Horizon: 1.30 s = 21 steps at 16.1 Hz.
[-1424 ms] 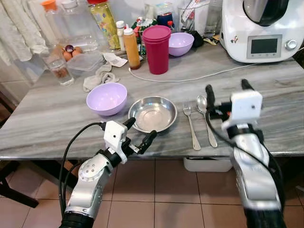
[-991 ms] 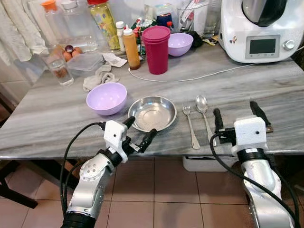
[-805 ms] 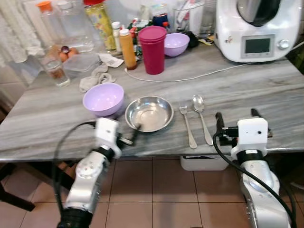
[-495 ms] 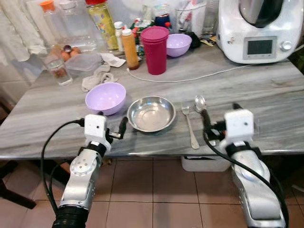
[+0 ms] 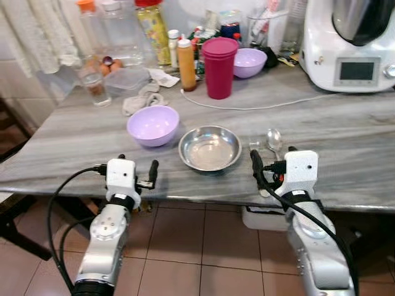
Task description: Setting the table
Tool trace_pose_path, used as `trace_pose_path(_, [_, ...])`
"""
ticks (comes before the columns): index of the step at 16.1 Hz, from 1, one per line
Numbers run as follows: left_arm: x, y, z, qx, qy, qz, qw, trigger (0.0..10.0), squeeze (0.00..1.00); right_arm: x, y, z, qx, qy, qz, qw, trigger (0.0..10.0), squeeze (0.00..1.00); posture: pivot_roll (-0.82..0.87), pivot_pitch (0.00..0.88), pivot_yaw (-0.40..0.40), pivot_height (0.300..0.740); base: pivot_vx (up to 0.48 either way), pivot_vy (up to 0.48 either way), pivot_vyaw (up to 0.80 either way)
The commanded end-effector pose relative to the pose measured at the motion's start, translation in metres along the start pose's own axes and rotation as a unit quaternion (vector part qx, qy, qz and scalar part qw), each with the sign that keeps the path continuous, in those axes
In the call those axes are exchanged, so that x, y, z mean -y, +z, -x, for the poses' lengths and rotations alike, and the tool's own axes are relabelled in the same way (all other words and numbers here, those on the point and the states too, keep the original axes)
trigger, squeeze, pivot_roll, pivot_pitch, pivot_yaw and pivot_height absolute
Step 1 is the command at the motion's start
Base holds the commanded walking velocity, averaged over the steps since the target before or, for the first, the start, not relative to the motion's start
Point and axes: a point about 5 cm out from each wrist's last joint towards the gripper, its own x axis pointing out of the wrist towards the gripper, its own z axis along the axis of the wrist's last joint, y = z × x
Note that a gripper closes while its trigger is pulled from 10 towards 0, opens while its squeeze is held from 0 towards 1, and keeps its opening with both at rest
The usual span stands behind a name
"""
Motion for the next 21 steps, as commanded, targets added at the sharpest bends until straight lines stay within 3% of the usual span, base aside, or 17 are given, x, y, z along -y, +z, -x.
trace_pose_path(1, [-0.003, 0.006, -0.002, 0.006, 0.008, -0.009, 1.000, 10.0, 0.00, 0.005, 0.000, -0.004, -0.001, -0.025, -0.008, 1.000, 10.0, 0.00, -0.19, 0.000, 0.081, 0.740, 0.000, 0.000, 0.00])
trace_pose_path(4, [-0.002, 0.005, -0.005, -0.001, 0.007, -0.022, 1.000, 10.0, 0.00, 0.010, 0.004, -0.006, 0.005, -0.041, 0.029, 0.999, 10.0, 0.00, -0.21, 0.000, 0.083, 0.740, -0.095, 0.000, 0.00])
trace_pose_path(6, [0.000, 0.007, -0.008, 0.000, 0.005, -0.021, 1.000, 10.0, 0.00, 0.013, 0.003, -0.004, 0.005, -0.030, 0.007, 1.000, 10.0, 0.00, -0.22, 0.000, 0.081, 0.740, -0.321, 0.000, 0.00])
trace_pose_path(10, [0.000, 0.008, -0.010, -0.002, 0.007, -0.020, 1.000, 10.0, 0.00, 0.013, -0.004, -0.001, -0.009, -0.041, 0.020, 0.999, 10.0, 0.00, -0.22, 0.000, 0.086, 0.740, -0.331, 0.000, 0.00])
trace_pose_path(18, [0.001, 0.016, -0.016, 0.017, 0.000, -0.026, 1.000, 10.0, 0.00, 0.011, 0.000, -0.009, 0.005, -0.035, 0.012, 0.999, 10.0, 0.00, -0.21, 0.002, 0.095, 0.740, -0.328, 0.000, 0.00])
trace_pose_path(21, [0.003, 0.019, -0.015, 0.025, -0.023, -0.009, 0.999, 10.0, 0.00, 0.010, 0.003, -0.011, 0.013, -0.035, 0.005, 0.999, 10.0, 0.00, -0.21, 0.012, 0.106, 0.740, 0.000, 0.000, 0.00])
